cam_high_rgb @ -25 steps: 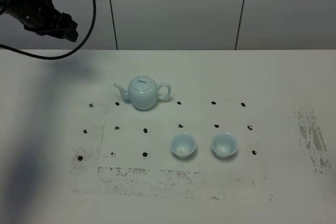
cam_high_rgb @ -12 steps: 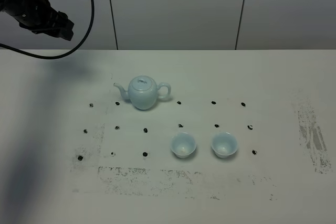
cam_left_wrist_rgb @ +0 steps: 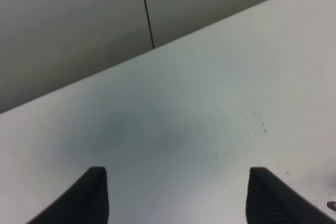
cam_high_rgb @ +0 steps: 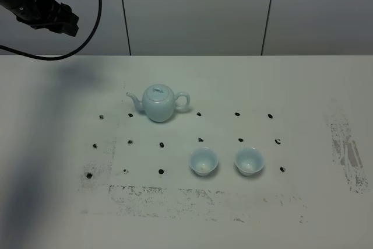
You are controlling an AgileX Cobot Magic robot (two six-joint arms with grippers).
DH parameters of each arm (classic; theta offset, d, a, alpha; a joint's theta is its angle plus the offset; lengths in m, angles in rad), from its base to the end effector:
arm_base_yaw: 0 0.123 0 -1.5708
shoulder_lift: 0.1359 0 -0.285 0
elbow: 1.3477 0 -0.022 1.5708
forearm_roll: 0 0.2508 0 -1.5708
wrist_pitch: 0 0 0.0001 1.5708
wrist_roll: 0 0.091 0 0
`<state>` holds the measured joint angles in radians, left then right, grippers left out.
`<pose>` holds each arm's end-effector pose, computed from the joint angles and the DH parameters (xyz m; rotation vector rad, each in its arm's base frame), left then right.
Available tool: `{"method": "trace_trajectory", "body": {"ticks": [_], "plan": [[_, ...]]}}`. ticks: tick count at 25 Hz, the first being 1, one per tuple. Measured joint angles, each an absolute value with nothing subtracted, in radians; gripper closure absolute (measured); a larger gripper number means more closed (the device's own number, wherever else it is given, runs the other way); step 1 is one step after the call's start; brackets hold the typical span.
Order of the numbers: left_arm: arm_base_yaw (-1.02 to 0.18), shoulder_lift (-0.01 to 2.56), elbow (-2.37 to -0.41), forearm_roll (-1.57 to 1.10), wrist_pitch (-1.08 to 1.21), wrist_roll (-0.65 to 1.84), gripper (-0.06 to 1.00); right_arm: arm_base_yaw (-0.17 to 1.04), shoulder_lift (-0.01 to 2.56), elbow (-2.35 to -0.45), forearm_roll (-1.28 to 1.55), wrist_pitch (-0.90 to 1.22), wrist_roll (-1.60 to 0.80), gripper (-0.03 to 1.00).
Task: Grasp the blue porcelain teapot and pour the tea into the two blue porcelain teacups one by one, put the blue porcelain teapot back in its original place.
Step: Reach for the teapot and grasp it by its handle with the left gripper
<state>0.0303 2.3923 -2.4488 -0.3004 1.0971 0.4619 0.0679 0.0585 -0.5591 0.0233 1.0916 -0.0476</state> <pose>0.5307 -0.0079 0.2741 0.4654 2.4236 -0.1833 -0.0036 0.0016 0.2914 -0.1213 2.0711 0.0405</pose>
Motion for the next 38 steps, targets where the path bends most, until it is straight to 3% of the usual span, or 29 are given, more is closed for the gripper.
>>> {"method": "trace_trajectory", "body": {"ticks": [38], "plan": [[0.030, 2.375, -2.449, -0.299, 1.117, 0.462, 0.37, 0.066, -0.007, -0.523, -0.016, 1.117, 0.018, 0.73]]}}
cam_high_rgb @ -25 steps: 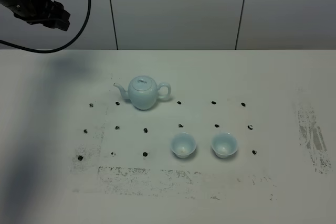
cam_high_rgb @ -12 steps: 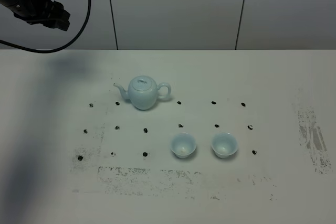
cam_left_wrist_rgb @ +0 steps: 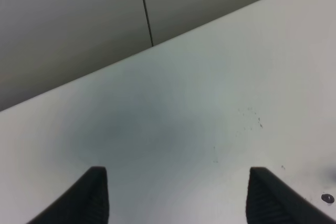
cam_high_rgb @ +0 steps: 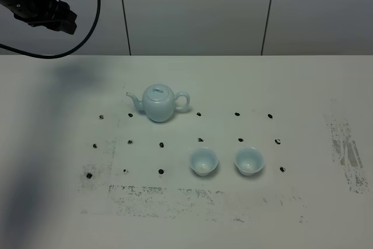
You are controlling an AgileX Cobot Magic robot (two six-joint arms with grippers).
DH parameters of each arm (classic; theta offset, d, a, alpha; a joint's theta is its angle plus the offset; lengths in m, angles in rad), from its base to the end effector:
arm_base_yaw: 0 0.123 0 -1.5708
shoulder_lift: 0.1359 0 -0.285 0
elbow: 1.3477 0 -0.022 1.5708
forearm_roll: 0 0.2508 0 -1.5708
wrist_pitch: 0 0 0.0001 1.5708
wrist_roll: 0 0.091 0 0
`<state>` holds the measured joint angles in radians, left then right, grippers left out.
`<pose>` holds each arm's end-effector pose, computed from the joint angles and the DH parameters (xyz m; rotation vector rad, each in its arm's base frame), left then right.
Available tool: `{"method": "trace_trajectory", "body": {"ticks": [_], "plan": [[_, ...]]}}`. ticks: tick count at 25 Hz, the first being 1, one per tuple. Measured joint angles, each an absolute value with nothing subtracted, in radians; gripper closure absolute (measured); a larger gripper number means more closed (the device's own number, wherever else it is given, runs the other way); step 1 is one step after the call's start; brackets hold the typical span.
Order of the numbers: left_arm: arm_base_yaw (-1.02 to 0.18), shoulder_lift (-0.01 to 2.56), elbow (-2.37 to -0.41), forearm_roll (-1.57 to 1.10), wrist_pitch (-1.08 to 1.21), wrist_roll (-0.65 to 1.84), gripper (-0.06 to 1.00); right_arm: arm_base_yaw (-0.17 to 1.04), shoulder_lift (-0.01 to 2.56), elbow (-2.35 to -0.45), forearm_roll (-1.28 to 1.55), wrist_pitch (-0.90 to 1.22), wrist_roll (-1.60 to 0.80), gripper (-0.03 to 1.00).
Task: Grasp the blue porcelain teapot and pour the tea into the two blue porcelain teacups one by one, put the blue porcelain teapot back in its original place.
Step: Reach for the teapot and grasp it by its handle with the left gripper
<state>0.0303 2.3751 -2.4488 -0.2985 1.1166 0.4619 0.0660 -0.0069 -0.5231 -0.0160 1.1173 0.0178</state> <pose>0.5266 -0.0081 0.2821 0.4732 2.4246 -0.1828 -0.0109 -0.0020 0.2790 -0.0483 2.0704 0.0323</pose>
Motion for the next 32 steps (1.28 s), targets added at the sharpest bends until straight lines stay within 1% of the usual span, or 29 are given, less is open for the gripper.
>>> {"method": "trace_trajectory", "body": {"ticks": [10, 14, 18, 22, 27, 30, 32], "plan": [[0.030, 2.344, -2.449, -0.299, 1.131, 0.464, 0.37, 0.066, -0.007, -0.523, -0.017, 1.117, 0.019, 0.74], [-0.002, 2.300, -2.449, -0.276, 1.143, 0.487, 0.37, 0.066, -0.007, -0.523, -0.017, 1.117, 0.019, 0.74], [-0.098, 2.271, -2.449, -0.249, 1.116, 0.493, 0.37, 0.066, -0.007, -0.523, -0.017, 1.117, 0.019, 0.74], [-0.238, 2.266, -2.449, -0.209, 1.094, 0.494, 0.37, 0.066, -0.007, -0.523, -0.017, 1.117, 0.019, 0.74], [-0.423, 2.267, -2.449, -0.049, 1.042, 0.467, 0.37, 0.066, -0.007, -0.523, -0.017, 1.117, 0.019, 0.74], [-0.497, 2.288, -2.449, 0.028, 1.009, 0.420, 0.37, 0.066, -0.007, -0.523, -0.017, 1.117, 0.019, 0.74], [-0.512, 2.314, -2.449, 0.026, 1.000, 0.395, 0.37, 0.066, -0.007, -0.523, -0.017, 1.117, 0.019, 0.74]]}}
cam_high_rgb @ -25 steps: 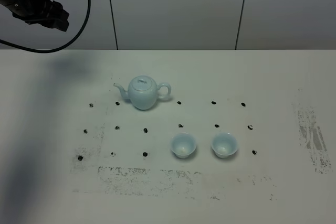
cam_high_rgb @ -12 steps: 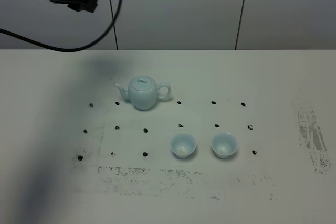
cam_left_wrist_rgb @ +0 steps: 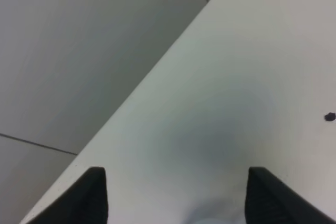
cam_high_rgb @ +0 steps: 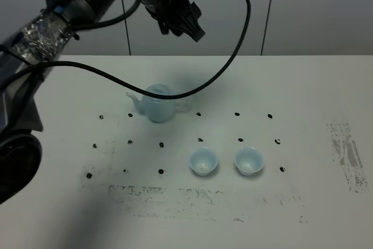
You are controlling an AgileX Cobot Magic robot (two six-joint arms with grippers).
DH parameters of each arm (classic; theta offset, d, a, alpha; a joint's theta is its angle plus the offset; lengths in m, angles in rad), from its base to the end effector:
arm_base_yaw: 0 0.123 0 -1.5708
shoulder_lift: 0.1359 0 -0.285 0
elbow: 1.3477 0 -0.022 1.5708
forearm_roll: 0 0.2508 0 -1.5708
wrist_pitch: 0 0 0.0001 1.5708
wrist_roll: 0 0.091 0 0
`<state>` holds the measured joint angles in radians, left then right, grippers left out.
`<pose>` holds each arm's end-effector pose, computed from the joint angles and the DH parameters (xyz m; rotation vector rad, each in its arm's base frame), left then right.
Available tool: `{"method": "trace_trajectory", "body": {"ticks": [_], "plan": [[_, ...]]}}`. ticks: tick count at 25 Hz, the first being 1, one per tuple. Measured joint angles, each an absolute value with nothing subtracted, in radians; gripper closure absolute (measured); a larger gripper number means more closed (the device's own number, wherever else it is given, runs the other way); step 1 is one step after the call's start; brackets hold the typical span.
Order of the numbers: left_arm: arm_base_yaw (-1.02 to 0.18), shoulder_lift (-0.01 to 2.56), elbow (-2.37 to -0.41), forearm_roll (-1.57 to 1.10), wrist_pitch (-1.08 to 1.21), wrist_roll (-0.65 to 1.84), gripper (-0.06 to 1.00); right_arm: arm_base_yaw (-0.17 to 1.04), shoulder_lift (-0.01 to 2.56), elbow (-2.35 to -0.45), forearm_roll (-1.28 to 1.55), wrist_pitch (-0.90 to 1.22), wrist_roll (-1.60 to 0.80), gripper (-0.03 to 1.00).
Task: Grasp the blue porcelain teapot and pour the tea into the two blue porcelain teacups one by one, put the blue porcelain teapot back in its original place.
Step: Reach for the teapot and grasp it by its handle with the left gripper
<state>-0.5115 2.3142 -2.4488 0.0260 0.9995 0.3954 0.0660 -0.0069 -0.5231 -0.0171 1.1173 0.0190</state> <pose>0.4580 -0.2548 0.3175 1.0339 2.1084 -0.0245 -0.0109 -0.0021 0.2790 -0.0470 2.0704 0.0317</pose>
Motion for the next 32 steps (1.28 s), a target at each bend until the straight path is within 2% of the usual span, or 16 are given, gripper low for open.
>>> {"method": "trace_trajectory", "body": {"ticks": [17, 32], "plan": [[-0.516, 2.527, -2.449, -0.136, 0.961, 0.290, 0.37, 0.066, -0.007, -0.522, -0.017, 1.117, 0.022, 0.74], [-0.516, 2.558, -2.445, -0.149, 1.026, 0.246, 0.37, 0.066, -0.007, -0.521, -0.017, 1.117, 0.022, 0.74]]}}
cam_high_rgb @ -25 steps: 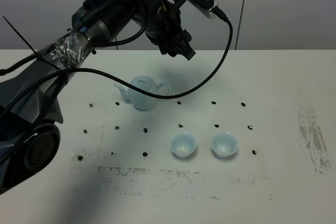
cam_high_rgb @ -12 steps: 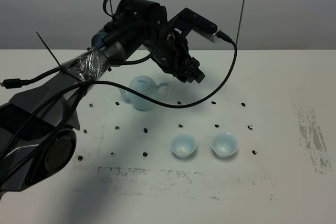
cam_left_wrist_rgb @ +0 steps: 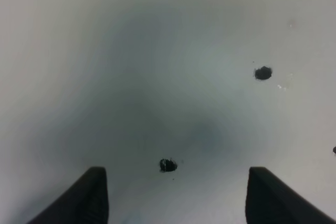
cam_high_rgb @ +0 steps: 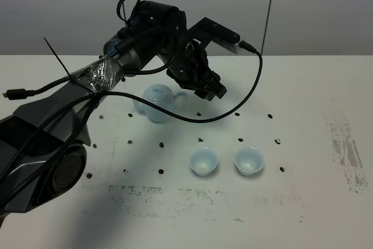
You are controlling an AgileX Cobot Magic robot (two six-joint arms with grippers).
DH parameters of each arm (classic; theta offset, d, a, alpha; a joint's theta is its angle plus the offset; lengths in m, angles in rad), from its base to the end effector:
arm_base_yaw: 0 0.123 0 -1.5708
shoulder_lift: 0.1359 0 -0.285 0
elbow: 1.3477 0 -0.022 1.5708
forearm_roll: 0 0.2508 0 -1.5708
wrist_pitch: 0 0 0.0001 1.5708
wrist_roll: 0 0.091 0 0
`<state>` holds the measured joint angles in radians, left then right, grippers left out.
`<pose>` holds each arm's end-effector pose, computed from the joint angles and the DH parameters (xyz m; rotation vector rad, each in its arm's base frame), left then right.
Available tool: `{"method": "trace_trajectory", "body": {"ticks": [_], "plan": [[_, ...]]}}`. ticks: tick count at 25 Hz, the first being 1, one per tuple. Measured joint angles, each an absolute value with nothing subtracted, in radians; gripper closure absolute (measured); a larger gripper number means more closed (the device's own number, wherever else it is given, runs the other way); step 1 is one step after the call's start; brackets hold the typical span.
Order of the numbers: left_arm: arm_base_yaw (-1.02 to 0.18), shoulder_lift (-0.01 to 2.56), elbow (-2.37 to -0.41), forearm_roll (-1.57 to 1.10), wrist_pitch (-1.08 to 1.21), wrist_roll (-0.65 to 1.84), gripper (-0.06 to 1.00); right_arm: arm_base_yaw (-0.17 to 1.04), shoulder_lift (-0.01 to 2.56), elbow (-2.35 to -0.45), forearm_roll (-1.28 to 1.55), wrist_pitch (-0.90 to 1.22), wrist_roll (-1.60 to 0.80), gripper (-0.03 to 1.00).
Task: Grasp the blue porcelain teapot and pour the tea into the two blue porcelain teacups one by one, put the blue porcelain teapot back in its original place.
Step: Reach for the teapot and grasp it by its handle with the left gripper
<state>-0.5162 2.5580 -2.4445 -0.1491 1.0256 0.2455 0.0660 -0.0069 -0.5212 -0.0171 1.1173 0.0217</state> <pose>0.4755 -0.2831 0.1836 0.9253 2.4653 -0.2877 -0.0107 -0.0021 0.2785 -0.0442 2.0724 0.0333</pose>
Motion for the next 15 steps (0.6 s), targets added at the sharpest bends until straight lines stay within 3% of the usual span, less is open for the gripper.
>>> {"method": "trace_trajectory", "body": {"ticks": [15], "plan": [[-0.516, 2.586, -2.443, -0.243, 1.142, 0.244, 0.37, 0.066, -0.007, -0.521, -0.017, 1.117, 0.022, 0.74]]}}
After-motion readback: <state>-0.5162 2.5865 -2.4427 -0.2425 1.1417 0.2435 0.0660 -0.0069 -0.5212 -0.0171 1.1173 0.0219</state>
